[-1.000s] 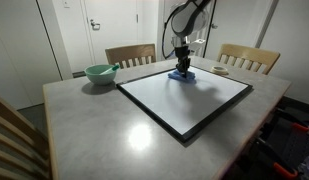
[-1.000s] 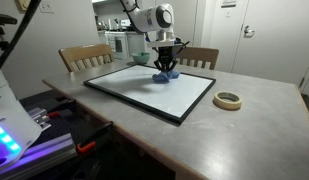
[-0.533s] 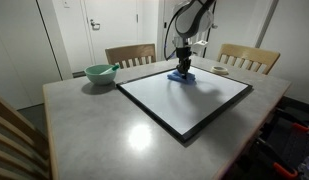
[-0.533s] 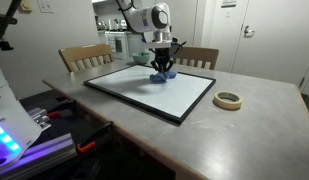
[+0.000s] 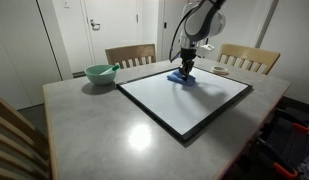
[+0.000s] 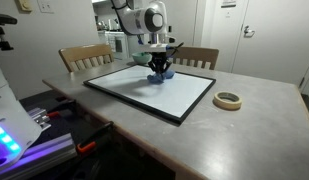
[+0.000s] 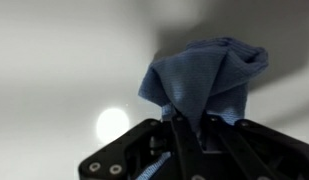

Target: Use the blue cloth to wipe the whiteboard

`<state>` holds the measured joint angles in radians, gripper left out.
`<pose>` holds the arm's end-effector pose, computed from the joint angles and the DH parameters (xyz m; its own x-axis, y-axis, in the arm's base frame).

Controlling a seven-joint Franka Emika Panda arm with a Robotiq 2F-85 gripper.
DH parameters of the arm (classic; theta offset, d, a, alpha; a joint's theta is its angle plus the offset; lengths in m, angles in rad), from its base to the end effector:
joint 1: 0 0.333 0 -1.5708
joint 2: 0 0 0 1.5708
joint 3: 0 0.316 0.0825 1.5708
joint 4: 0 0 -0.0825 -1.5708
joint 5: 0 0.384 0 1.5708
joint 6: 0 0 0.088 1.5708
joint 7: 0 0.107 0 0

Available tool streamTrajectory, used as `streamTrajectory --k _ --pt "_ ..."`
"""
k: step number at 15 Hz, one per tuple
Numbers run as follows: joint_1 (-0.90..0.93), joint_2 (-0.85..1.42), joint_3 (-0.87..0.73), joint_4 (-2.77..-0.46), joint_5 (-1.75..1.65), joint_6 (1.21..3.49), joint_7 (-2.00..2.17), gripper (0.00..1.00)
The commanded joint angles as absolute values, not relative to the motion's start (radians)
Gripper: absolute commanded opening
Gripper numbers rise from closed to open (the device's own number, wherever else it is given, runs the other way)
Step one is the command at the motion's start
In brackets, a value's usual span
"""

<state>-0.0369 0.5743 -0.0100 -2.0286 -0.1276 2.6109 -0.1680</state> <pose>0.5969 -0.0252 0.1598 0.9731 0.2302 -0.0080 0.2302 -0.9706 0.0703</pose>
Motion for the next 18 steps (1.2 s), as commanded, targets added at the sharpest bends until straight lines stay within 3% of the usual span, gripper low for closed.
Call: streamTrajectory --k 1,18 --pt "-0.080 0.576 0.044 -2.171 -0.065 2.744 -0.196 0.03" --pt "-0.079 0.369 0.077 -2.553 0.004 2.874 -0.143 0.03"
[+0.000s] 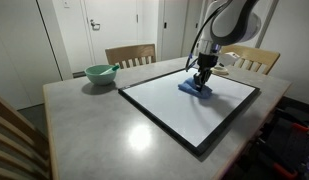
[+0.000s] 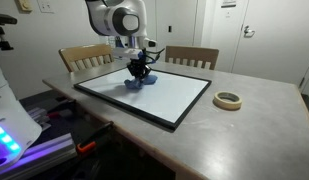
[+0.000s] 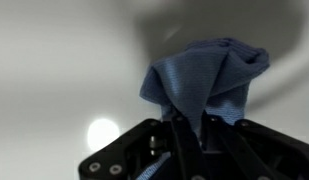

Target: Use the blue cloth to wipe the whiteboard

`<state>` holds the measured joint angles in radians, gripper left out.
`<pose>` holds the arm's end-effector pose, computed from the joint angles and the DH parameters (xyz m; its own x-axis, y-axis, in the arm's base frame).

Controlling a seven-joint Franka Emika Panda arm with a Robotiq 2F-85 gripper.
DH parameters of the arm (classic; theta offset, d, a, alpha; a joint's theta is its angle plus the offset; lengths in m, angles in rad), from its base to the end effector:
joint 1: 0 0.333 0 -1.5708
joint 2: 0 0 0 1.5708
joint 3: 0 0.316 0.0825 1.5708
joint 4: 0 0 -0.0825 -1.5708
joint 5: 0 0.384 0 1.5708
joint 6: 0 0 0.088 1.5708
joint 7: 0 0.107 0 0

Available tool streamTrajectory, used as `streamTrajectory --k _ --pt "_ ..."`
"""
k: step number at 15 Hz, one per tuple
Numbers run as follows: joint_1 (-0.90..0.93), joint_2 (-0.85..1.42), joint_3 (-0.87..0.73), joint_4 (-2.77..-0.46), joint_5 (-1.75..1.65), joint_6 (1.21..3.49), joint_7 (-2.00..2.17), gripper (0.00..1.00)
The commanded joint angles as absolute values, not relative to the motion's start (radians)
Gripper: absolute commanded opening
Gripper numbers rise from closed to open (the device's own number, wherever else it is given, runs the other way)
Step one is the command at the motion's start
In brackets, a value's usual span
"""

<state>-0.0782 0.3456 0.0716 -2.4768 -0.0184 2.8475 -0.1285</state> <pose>0.4743 0.0001 0.1594 0.9905 0.1342 0.0284 0.1347 -0.9908 -0.0149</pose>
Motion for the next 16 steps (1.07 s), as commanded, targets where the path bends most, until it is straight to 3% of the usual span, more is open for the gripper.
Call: streamTrajectory --k 1,16 --pt "-0.084 0.365 0.081 -2.560 0.007 2.873 -0.151 0.03" --pt "-0.167 0.271 0.072 -2.653 0.033 2.833 -0.266 0.03"
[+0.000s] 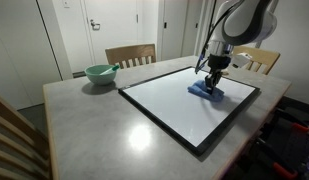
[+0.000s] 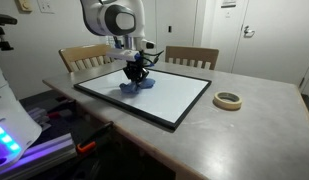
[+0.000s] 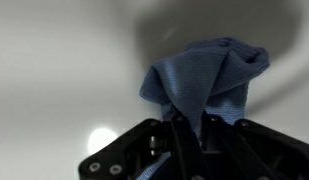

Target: Use the blue cloth to wipe the whiteboard

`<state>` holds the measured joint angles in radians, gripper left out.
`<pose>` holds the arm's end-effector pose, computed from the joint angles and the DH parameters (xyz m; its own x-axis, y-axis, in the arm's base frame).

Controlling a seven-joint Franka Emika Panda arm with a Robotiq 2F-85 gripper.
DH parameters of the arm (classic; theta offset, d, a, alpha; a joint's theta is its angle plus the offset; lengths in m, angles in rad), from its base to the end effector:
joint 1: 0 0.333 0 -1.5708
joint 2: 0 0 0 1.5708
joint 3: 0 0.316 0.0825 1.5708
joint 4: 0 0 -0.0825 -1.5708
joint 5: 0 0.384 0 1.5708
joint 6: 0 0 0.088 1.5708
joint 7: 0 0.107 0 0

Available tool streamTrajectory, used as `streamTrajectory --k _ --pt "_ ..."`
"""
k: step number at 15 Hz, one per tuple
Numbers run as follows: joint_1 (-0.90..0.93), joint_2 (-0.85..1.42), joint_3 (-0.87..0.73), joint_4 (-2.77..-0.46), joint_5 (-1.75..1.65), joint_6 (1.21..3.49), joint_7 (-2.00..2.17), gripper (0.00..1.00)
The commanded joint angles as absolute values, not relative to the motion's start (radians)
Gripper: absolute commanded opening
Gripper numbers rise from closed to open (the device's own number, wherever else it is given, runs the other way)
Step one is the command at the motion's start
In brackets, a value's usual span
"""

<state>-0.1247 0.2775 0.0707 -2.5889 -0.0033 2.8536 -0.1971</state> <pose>0.4359 -0.0212 0.1594 0.9896 0.1433 -0.0082 0.1431 -0.9895 -0.0205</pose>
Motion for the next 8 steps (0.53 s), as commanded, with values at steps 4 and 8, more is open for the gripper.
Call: streamTrajectory --k 4,8 --pt "-0.203 0.246 0.074 -2.707 0.082 2.845 -0.311 0.03" --pt "-0.220 0.226 0.064 -2.737 0.118 2.844 -0.352 0.03"
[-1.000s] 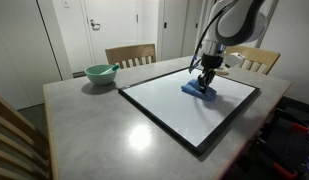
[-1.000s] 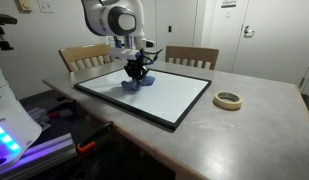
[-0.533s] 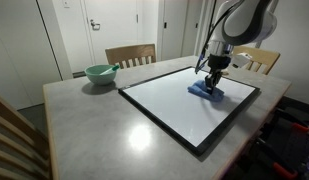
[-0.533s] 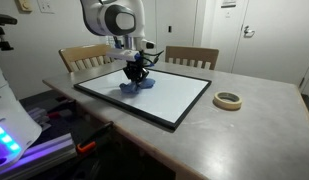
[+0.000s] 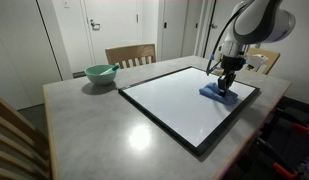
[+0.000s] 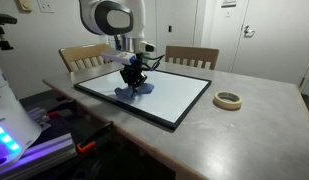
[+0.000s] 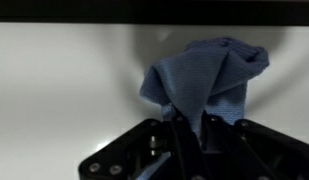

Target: Use the blue cloth to wipe the whiteboard

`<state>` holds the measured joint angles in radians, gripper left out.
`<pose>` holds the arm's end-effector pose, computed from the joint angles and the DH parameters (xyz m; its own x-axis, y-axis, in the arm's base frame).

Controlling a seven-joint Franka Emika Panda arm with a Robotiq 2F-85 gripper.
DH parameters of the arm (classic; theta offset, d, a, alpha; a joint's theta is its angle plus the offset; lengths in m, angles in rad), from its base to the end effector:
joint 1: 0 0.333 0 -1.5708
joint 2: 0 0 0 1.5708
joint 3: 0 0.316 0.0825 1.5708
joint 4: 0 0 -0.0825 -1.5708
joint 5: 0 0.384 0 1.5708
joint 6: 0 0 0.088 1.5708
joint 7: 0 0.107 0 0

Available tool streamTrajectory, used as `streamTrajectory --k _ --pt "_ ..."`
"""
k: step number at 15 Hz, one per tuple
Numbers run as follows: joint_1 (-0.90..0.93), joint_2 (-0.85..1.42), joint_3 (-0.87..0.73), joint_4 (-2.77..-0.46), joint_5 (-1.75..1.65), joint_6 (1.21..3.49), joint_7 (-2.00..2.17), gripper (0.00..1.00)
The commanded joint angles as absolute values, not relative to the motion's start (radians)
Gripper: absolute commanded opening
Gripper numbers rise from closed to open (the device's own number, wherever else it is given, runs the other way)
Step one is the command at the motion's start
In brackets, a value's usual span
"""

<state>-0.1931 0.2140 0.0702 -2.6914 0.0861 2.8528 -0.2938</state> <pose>0.3966 -0.0517 0.1589 0.9953 0.0873 -0.0417 0.0853 -0.9951 -0.0492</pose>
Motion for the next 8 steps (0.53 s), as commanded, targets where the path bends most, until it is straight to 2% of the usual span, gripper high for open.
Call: streamTrajectory --k 1,8 --pt "-0.221 0.224 0.061 -2.743 0.120 2.846 -0.360 0.03" --pt "-0.250 0.224 0.077 -2.753 0.167 2.865 -0.476 0.03"
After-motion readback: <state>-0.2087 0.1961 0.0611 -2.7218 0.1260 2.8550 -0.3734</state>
